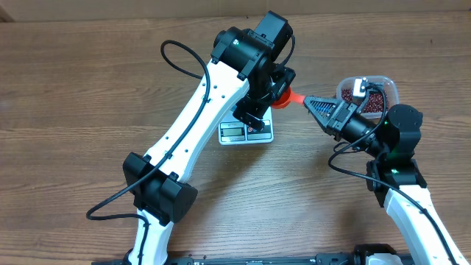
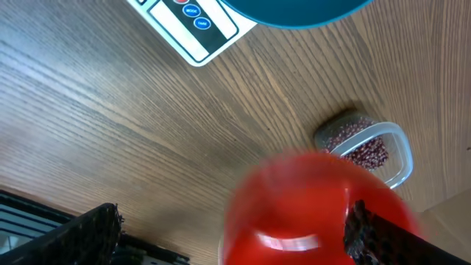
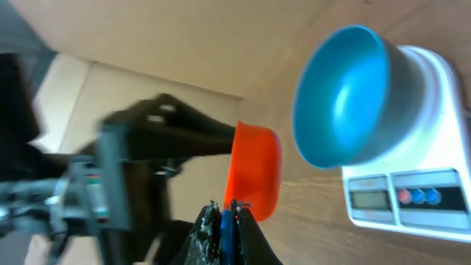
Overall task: Scoop item into bowl and weigh 150g on scale
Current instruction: 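Grasp the blue handle with the right gripper, release with left, then carry the scoop with the right gripper toward the bean tub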
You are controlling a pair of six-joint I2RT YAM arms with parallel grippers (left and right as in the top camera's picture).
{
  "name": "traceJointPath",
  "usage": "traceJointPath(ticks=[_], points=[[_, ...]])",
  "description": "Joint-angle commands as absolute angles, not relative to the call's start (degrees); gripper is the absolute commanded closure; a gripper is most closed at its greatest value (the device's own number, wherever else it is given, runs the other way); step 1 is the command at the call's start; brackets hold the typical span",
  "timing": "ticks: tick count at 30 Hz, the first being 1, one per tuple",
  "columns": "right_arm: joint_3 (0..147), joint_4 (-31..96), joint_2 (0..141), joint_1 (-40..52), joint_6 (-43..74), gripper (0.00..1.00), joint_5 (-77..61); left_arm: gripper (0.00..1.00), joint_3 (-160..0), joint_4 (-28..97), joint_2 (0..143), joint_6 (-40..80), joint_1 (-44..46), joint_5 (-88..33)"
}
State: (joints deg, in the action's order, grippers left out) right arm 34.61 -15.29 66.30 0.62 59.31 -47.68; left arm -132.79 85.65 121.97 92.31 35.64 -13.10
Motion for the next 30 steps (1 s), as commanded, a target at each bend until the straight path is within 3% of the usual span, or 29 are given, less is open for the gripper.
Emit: traceJointPath(ticks=[1, 7, 19, 30], points=[[35.7, -11.4, 66.6, 1.0, 53.1, 0.96, -44.9, 0.0, -134.0, 86.6, 121.9, 86.9, 35.0, -13.1], [35.7, -3.1, 66.6, 0.9, 46.7, 0.96, -40.7, 0.0, -134.0, 88.6, 121.9, 73.8, 33.3, -13.1], [37.2, 7.7, 62.7, 0.9, 42.2, 0.96, -35.2, 0.01, -134.0, 89.8, 121.9, 34.7, 32.2, -9.8], [51.6, 36.6, 58.7, 0.9, 30.2, 0.96, -17.3, 0.0, -134.0, 89.9, 121.9, 24.5, 32.2, -3.7]])
